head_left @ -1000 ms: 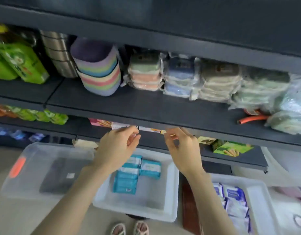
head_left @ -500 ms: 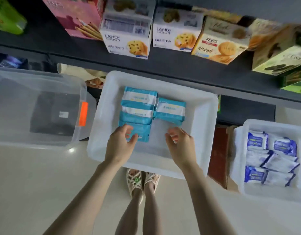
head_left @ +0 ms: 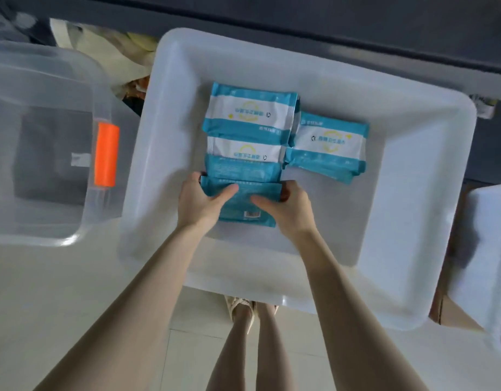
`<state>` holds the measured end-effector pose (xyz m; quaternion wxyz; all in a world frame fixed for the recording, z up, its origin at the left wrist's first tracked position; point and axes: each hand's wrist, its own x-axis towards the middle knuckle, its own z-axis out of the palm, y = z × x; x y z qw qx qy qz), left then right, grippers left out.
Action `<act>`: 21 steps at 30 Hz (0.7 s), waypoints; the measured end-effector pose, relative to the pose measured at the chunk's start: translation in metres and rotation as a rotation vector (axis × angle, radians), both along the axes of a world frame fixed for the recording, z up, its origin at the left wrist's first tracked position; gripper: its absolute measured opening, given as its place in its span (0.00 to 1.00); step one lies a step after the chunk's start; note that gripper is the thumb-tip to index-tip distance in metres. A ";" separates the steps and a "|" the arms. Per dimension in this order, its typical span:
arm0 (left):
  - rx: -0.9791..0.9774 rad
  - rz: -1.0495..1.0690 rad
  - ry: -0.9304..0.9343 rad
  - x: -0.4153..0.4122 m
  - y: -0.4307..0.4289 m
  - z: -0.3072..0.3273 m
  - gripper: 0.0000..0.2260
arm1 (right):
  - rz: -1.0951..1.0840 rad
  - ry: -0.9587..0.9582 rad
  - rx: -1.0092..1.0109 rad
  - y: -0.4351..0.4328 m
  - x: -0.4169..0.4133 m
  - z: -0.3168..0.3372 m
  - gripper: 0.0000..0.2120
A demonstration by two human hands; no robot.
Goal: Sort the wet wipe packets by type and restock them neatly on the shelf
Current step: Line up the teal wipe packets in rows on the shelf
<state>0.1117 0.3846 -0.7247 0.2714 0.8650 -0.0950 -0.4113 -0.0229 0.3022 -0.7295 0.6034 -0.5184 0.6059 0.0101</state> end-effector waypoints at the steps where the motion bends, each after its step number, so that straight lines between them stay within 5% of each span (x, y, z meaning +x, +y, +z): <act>1: -0.009 0.016 0.075 0.000 0.000 0.004 0.20 | -0.026 -0.019 0.024 0.000 -0.001 0.001 0.16; 5: -0.133 0.127 0.305 -0.003 0.004 0.031 0.13 | -0.096 -0.173 0.090 0.001 -0.009 0.025 0.10; 14: -0.406 0.156 0.471 -0.012 0.012 0.177 0.15 | -0.015 -0.363 -0.039 -0.011 -0.042 0.177 0.06; 21: -0.607 0.232 0.340 -0.023 0.009 0.323 0.04 | -0.096 -0.397 -0.334 -0.035 -0.065 0.343 0.08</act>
